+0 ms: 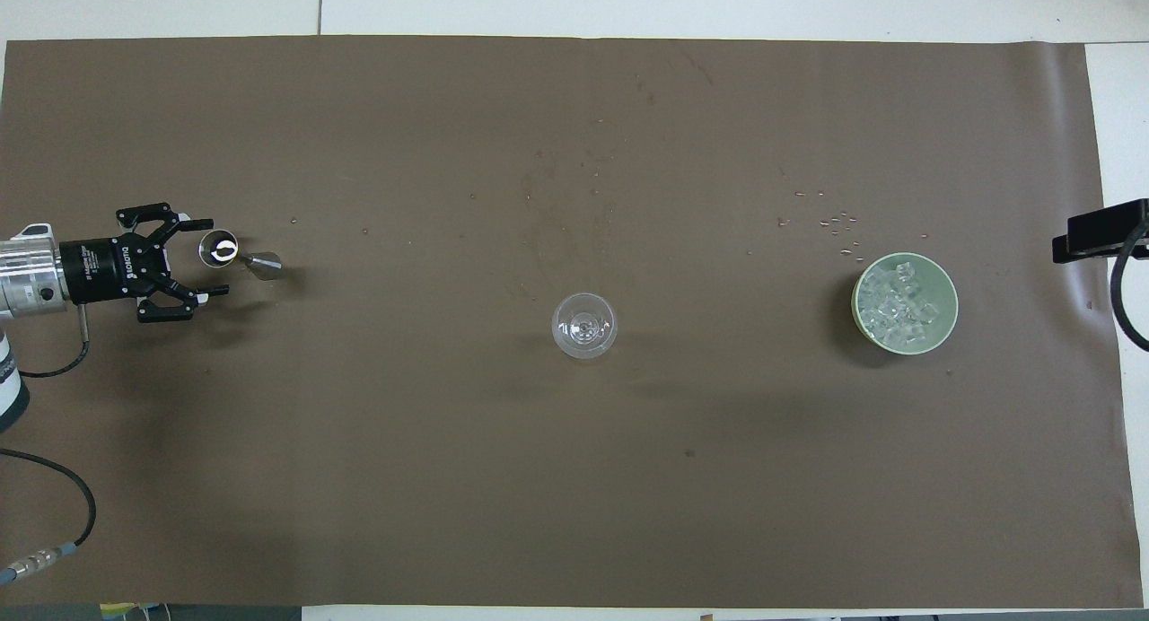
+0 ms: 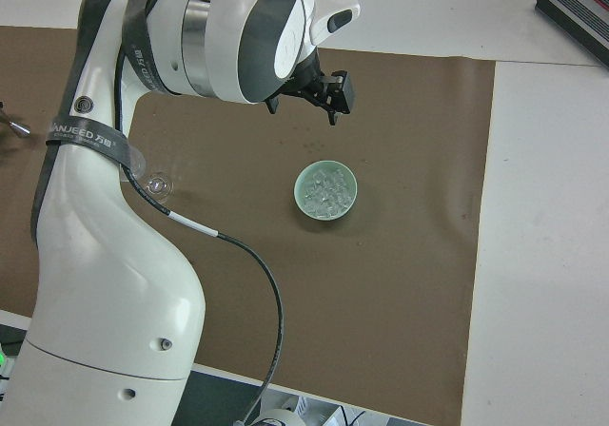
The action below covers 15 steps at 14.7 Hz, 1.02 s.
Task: Pour wine and add ice with both arms
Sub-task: 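Close the left gripper around the silver jigger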
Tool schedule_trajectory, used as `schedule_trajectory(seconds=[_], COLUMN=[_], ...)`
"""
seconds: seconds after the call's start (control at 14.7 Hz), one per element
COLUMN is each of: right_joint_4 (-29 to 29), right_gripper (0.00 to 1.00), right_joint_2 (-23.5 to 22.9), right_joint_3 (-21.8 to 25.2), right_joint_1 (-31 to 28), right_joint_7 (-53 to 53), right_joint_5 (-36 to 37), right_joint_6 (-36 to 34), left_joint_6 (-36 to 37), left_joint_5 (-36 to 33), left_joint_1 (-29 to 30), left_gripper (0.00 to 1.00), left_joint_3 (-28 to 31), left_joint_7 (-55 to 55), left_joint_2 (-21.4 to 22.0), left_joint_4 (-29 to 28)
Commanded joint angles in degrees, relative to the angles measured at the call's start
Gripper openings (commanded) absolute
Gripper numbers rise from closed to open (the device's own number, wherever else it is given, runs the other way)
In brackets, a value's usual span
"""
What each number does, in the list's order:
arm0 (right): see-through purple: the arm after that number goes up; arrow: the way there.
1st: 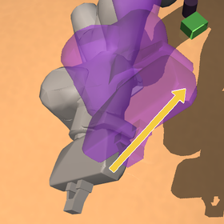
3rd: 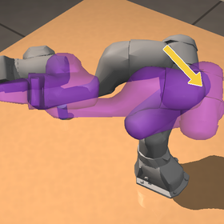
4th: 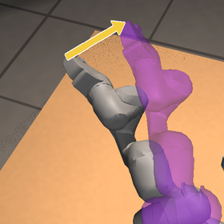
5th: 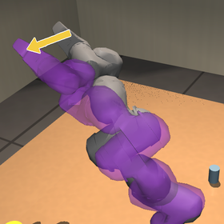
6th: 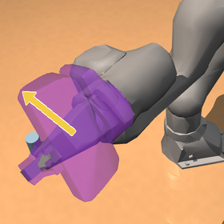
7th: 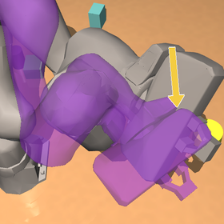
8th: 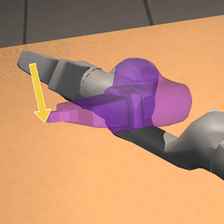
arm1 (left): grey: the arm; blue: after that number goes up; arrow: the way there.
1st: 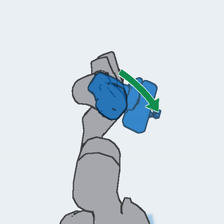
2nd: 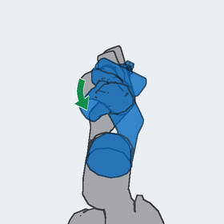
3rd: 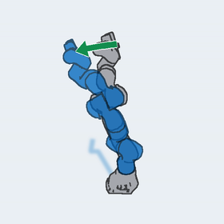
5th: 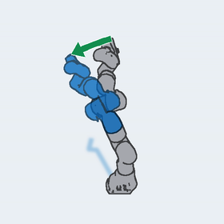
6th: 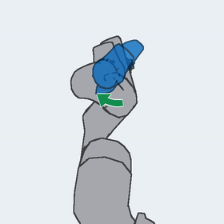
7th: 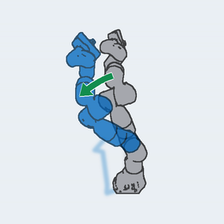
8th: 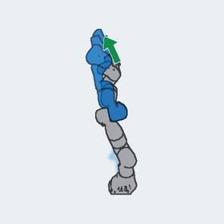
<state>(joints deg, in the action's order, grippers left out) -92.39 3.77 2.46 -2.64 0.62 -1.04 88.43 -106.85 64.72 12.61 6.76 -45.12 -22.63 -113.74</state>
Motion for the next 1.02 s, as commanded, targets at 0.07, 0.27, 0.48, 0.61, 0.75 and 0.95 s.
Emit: schedule_trajectory(seconds=[0.07, 0.27, 0.48, 0.61, 0.75, 0.95], right_joint_4=[-0.60, -0.60, -0.60, -0.60, -0.60, -0.60], right_gripper=[1.00, 1.00, 1.00, 1.00, 1.00, 1.00], right_joint_2=[0.45, 0.54, 0.54, 0.54, 0.45, 0.45], right_joint_3=[-0.52, -0.52, -0.52, -0.52, -0.52, -0.52], right_joint_1=[-0.88, -0.97, -0.97, -0.97, -0.88, -0.97], right_joint_7=[-0.97, -0.97, -0.97, -0.97, -0.97, -0.97], right_joint_5=[-0.46, -0.46, -0.46, -0.46, -0.46, -0.46], right_joint_6=[-0.27, -0.27, -0.19, -0.27, -0.19, -0.19], left_joint_6=[-2.83, -4.33, -4.60, -4.69, -4.69, -4.69], left_joint_5=[3.13, 4.09, 5.15, 5.42, 5.51, 6.03], left_joint_1=[-3.28, -3.64, -3.29, -3.03, -2.76, -2.50], left_gripper=[1.00, 1.00, 1.00, 1.00, 1.00, 1.00], left_joint_3=[0.09, 0.09, 0.09, 0.18, 0.18, 0.18], left_joint_7=[3.20, 3.11, 3.11, 3.11, 3.11, 3.11], left_joint_2=[2.86, 2.95, 3.12, 3.21, 3.21, 3.21], left_joint_4=[-4.74, -5.70, -6.23, -6.49, -6.50, -6.50])
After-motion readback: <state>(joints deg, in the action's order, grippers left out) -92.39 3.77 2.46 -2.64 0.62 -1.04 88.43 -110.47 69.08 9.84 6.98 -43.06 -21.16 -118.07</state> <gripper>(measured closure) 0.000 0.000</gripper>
